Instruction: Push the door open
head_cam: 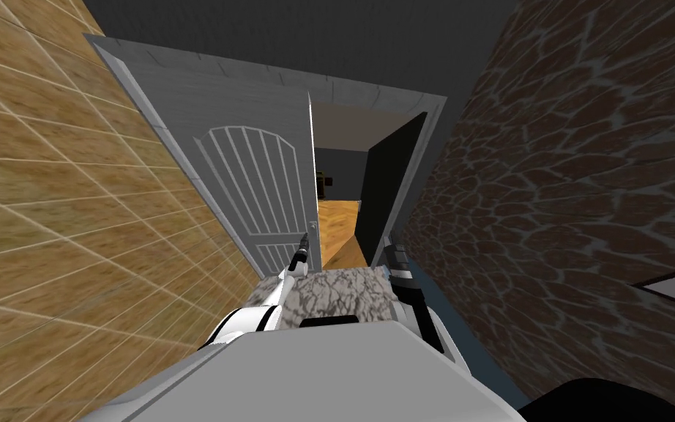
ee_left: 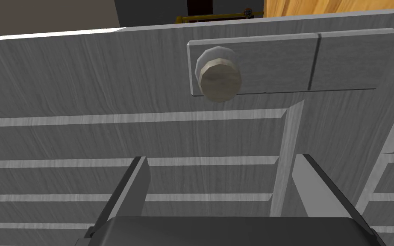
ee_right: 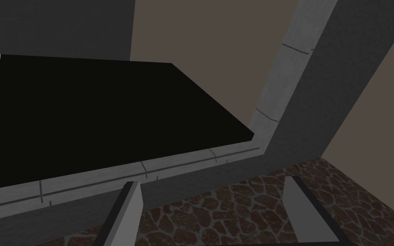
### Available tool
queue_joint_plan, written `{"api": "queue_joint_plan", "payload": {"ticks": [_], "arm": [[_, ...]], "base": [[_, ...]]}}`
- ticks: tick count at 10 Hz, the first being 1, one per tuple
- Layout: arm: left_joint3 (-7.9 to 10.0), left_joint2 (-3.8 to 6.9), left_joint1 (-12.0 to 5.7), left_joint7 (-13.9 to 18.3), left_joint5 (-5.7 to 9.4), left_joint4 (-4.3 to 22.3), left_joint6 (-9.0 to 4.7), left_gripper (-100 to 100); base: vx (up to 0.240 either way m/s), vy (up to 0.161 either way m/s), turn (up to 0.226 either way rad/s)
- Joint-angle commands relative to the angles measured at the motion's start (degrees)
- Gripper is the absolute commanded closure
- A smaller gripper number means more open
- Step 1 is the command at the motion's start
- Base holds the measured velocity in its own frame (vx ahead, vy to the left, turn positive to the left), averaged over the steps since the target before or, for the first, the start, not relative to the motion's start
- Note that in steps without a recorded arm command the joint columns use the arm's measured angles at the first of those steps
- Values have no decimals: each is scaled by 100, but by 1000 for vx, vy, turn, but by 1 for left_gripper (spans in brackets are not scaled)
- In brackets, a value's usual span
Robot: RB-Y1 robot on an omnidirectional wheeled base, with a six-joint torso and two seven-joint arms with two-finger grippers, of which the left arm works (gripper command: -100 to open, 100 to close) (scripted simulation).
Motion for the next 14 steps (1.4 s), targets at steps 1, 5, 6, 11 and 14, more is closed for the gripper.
{"api": "queue_joint_plan", "payload": {"ticks": [1, 5, 6, 11, 14], "arm": [[4, 102, -5, 15, 6, -12, 21, -100], [40, 169, -9, 9, 19, 10, 23, -100], [49, 153, -10, 8, 22, 16, 23, -100], [59, 115, -21, 14, 28, 39, 21, 100], [59, 115, -21, 14, 28, 39, 21, 100]], "base": [[178, -15, -21], [182, 2, -21], [193, 28, -22], [92, -3, -8], [-6, 1, -5]]}}
